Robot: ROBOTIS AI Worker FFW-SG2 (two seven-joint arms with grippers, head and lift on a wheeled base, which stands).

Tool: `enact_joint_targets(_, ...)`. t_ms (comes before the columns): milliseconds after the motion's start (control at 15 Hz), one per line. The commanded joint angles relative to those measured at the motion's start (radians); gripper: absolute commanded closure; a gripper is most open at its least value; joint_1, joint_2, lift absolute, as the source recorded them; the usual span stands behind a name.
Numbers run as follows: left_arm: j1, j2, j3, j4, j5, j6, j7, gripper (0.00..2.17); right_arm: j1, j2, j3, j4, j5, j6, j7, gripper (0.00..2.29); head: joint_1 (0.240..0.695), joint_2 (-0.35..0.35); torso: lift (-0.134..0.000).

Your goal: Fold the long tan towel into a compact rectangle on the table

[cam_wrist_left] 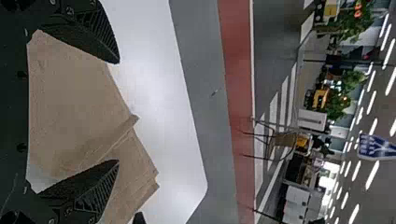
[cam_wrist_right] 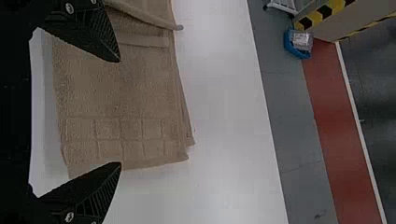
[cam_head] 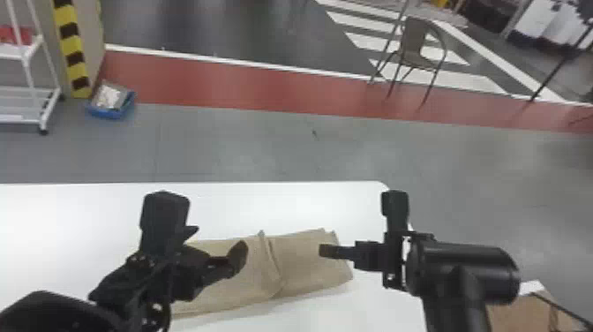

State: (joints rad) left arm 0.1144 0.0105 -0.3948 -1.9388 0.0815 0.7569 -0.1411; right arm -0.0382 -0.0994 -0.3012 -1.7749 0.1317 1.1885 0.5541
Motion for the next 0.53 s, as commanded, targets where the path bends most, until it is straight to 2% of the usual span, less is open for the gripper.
enact_joint_targets(0, 0.028, 0.0, 0.077, 0.009, 0.003, -0.077, -0.009, 0.14, -0.014, 0.027, 0.059, 0.019, 0.002, -0.008, -0.013, 0.1, 0.695, -0.35, 0.0)
enact_joint_targets(133, 0.047, 0.0, 0.149, 0.009, 0.02, -0.086, -0.035, 0.14, -0.017, 0.053, 0.097, 0.034, 0.019, -0.026, -0.025, 0.1, 0.695, -0.346, 0.0)
enact_joint_targets(467, 0.074, 0.0, 0.212, 0.011, 0.024, -0.119, -0.086, 0.14, -0.028, 0.069, 0.146, 0.08, 0.043, -0.033, -0.066, 0.1, 0.695, -0.244, 0.0)
